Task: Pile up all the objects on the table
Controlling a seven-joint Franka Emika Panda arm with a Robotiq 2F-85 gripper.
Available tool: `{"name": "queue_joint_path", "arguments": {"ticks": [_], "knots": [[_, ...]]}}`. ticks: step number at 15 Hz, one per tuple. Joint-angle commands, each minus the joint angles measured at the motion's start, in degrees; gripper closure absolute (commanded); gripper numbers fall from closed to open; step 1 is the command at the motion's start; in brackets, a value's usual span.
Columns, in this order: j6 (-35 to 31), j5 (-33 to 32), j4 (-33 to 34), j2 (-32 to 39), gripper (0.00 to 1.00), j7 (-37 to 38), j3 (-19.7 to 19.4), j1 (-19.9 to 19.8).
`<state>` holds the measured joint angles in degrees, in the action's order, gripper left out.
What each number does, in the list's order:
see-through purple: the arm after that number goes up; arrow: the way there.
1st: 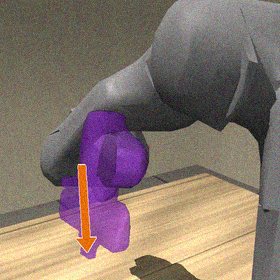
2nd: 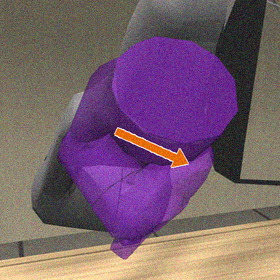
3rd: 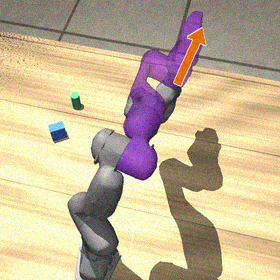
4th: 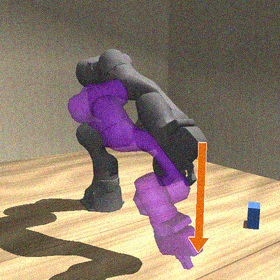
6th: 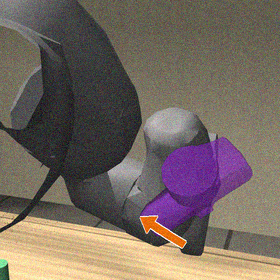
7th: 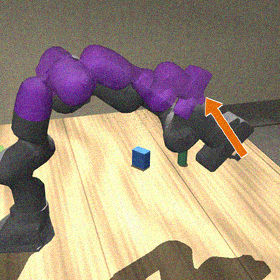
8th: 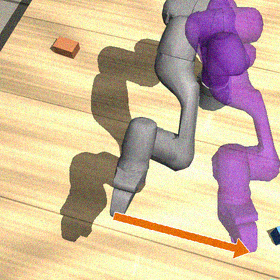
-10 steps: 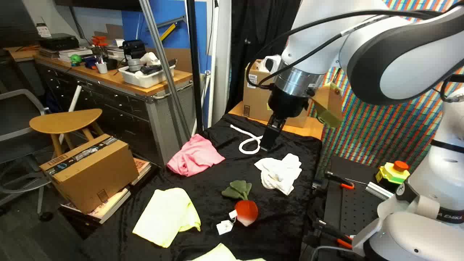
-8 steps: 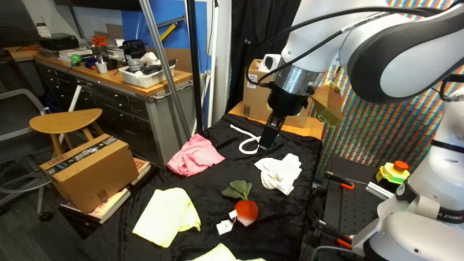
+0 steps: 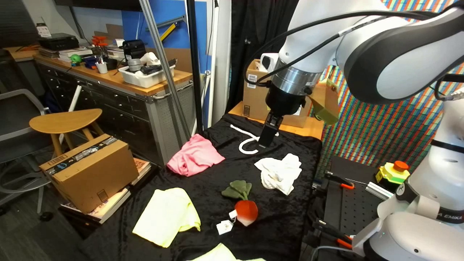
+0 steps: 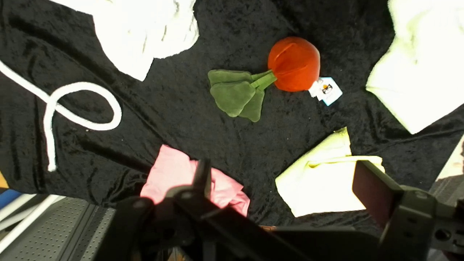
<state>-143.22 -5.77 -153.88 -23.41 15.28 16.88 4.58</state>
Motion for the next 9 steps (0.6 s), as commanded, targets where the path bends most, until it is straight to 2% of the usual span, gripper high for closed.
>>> {"name": "queue_joint_path", "arguments": {"ticks": [1,5,9], "knots": [[1.57,-5.34,7.57,5.92,0.00,-0.35,-0.02,-1.69],[4.98,-10.55,19.38,15.10,0.00,0.79,0.09,-2.39],[9.28,-12.72,32.60,26.35,0.00,0.68,-1.53,-0.46]]}}
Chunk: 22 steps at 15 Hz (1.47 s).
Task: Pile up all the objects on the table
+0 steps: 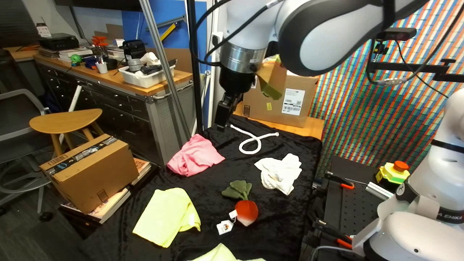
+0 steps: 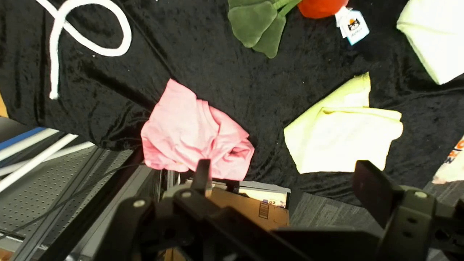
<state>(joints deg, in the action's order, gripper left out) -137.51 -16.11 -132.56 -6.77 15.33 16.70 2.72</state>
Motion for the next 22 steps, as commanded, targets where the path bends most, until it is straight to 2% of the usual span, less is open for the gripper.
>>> {"name": "queue_joint_path", "arguments": {"ticks": [1,10,15,18,22], "knots": [[4.40,-2.47,14.50,12.74,0.00,0.47,-1.94,2.06],[9.63,0.73,41.76,38.17,0.00,-1.22,-8.97,9.79],[10.49,1.39,53.45,49.44,0.00,1.04,-13.04,12.59],[12.06,3.71,57.04,54.13,0.00,1.03,-14.01,12.46],[13.26,6.44,58.51,57.31,0.00,1.48,-15.01,12.03]]}}
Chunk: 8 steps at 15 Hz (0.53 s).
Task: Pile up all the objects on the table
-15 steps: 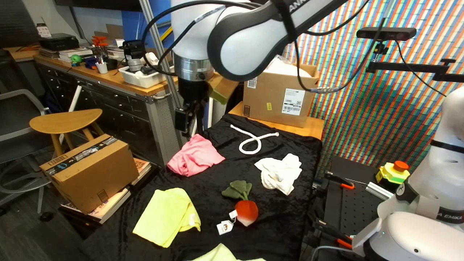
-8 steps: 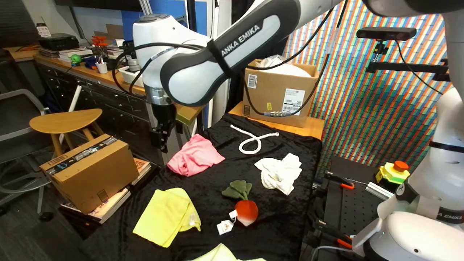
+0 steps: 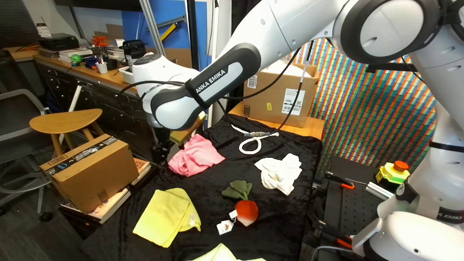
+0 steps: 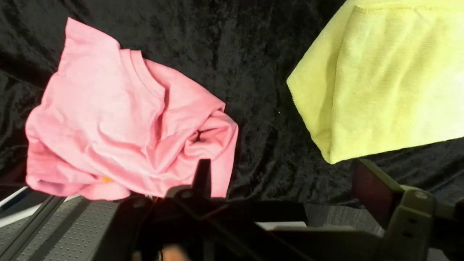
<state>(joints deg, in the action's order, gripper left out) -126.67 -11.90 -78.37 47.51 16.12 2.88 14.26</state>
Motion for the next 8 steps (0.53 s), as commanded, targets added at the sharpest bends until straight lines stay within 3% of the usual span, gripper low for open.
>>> {"name": "queue_joint_path", "arguments": {"ticks": [1,8], "knots": [[2.46,2.53,4.47,3.55,0.00,0.92,-1.49,0.48],[1.40,4.94,4.08,6.32,0.00,4.51,-3.15,-0.21]]}}
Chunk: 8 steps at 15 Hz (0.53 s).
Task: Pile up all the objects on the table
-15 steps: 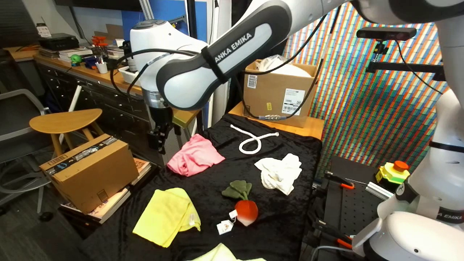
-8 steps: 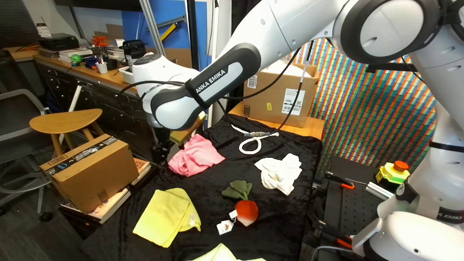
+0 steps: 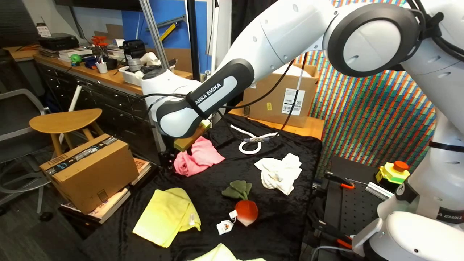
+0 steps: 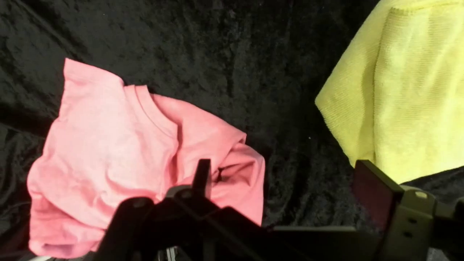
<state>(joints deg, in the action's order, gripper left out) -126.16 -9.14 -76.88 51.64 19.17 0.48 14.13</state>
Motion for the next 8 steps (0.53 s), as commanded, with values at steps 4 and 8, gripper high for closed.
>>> {"name": "queue_joint_path", "arguments": {"ticks": [4,8], "knots": [[0.15,4.16,2.21,3.56,0.00,2.06,-0.78,-0.78],[-1.21,4.55,3.19,5.74,0.00,3.67,-1.49,-0.50]]}}
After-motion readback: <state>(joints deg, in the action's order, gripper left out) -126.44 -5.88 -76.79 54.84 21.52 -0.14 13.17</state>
